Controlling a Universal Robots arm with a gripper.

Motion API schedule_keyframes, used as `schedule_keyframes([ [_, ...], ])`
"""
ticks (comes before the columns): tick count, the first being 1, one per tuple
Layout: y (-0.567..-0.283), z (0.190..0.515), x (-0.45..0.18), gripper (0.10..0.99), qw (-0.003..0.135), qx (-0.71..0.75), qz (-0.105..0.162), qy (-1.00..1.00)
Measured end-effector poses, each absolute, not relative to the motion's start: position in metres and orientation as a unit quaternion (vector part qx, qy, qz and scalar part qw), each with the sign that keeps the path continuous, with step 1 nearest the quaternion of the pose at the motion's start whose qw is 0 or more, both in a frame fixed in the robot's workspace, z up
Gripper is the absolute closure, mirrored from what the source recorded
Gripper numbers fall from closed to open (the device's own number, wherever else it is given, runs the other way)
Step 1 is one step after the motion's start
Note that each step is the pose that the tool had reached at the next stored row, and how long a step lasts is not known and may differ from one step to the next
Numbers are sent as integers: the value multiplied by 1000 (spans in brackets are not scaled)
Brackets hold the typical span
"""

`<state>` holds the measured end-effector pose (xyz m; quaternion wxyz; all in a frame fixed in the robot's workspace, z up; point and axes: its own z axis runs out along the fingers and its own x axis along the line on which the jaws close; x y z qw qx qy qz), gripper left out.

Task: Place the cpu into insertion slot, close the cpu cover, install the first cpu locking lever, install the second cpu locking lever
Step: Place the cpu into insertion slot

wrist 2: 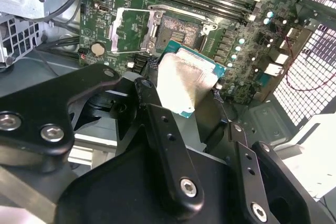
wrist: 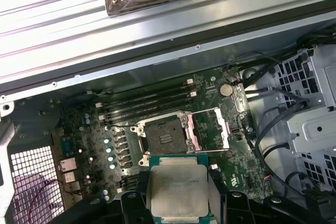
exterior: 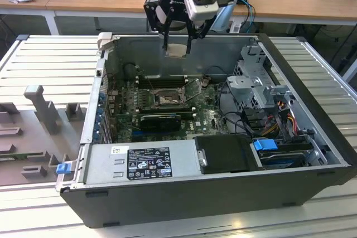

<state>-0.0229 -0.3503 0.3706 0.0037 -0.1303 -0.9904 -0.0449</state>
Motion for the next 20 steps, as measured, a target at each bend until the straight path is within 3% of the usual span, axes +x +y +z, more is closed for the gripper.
schedule_keyframes([
  [20,-350,368,-23,561,3,-155,-45,-987],
])
